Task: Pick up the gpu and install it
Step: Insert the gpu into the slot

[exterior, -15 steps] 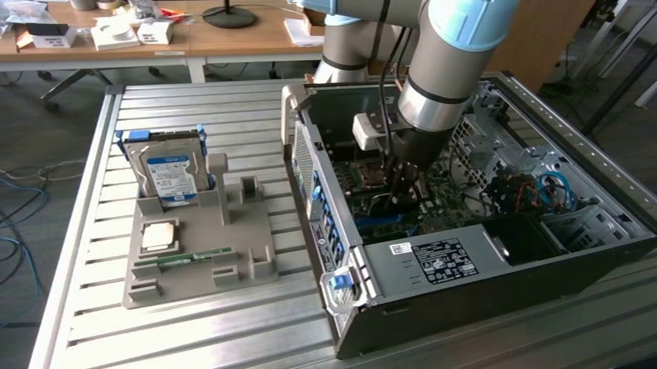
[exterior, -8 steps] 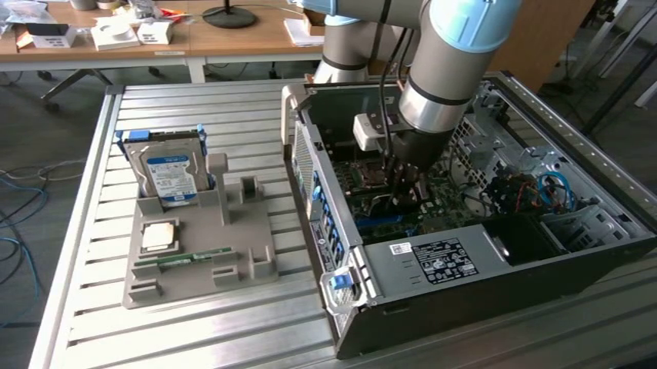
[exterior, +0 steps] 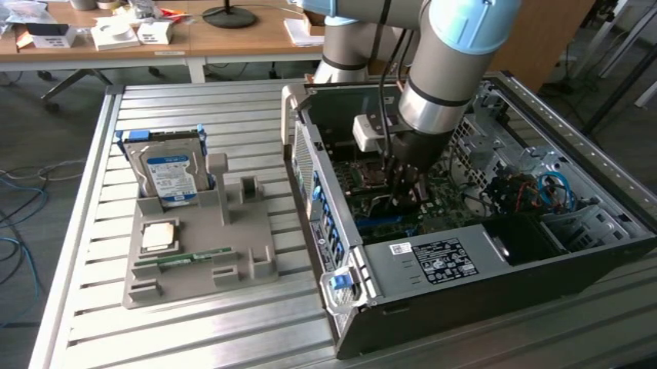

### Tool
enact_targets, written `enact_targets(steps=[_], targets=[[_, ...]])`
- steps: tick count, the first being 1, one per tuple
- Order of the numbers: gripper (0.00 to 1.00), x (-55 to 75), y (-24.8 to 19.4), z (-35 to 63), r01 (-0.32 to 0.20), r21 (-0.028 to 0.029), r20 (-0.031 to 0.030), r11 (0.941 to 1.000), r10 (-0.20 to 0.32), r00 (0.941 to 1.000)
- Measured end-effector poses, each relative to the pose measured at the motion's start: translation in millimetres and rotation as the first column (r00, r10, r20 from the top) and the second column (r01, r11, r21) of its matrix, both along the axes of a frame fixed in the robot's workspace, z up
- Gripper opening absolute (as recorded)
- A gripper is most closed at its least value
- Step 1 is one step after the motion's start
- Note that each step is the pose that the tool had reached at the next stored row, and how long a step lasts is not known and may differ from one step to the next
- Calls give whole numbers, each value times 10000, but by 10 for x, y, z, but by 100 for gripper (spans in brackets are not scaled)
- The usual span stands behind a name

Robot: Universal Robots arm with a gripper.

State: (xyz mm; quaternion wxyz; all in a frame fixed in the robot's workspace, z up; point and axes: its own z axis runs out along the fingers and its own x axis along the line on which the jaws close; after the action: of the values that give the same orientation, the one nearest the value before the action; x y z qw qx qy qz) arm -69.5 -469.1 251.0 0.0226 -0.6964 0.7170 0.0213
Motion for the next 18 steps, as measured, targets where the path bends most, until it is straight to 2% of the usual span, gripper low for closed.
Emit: enact_targets(steps=[18], targets=[[26,0,0,-15,63,-11,1,10000,-63,10000]])
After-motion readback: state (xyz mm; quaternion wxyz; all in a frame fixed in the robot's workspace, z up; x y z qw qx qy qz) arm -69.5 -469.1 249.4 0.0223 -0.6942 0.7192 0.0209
